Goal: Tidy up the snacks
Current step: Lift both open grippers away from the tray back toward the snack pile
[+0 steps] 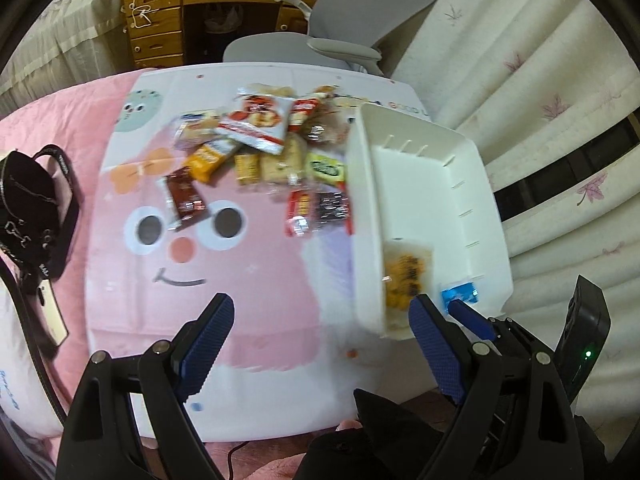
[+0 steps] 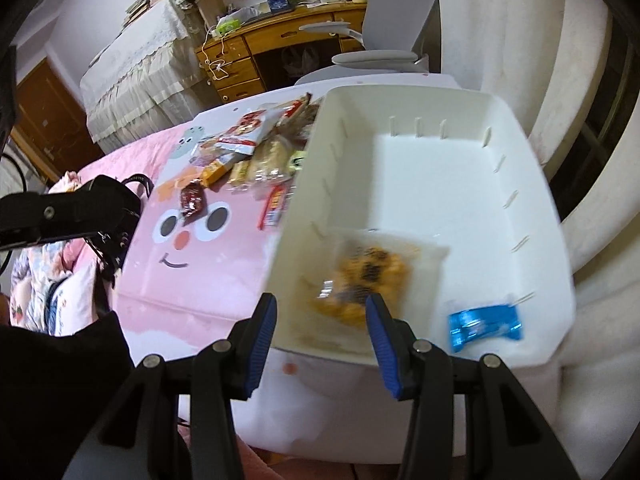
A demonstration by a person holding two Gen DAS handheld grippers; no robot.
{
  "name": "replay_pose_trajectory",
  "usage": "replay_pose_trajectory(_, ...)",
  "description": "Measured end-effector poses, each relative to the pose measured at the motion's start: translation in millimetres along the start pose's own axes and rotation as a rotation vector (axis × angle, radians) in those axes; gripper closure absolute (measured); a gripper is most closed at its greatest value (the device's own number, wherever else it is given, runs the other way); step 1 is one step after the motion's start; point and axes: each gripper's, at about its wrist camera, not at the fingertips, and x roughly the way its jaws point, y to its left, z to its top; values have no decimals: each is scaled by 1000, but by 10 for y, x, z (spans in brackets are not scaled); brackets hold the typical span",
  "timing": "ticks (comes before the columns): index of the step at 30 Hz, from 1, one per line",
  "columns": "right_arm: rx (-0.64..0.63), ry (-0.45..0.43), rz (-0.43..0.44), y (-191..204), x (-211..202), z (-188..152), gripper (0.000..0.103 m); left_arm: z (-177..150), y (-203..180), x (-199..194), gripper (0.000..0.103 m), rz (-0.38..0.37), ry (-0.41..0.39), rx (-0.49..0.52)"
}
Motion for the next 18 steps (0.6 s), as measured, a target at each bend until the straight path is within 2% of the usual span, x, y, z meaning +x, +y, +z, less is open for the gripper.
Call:
replay_pose_trajectory(15, 124, -2, -13, 1005, 304, -225, 55, -44, 1048, -232, 15, -1, 32, 67)
replay_pose_trajectory(18, 155, 3, -21, 1133, 374, -254, 48, -33, 1239, -228, 15, -5, 46, 64)
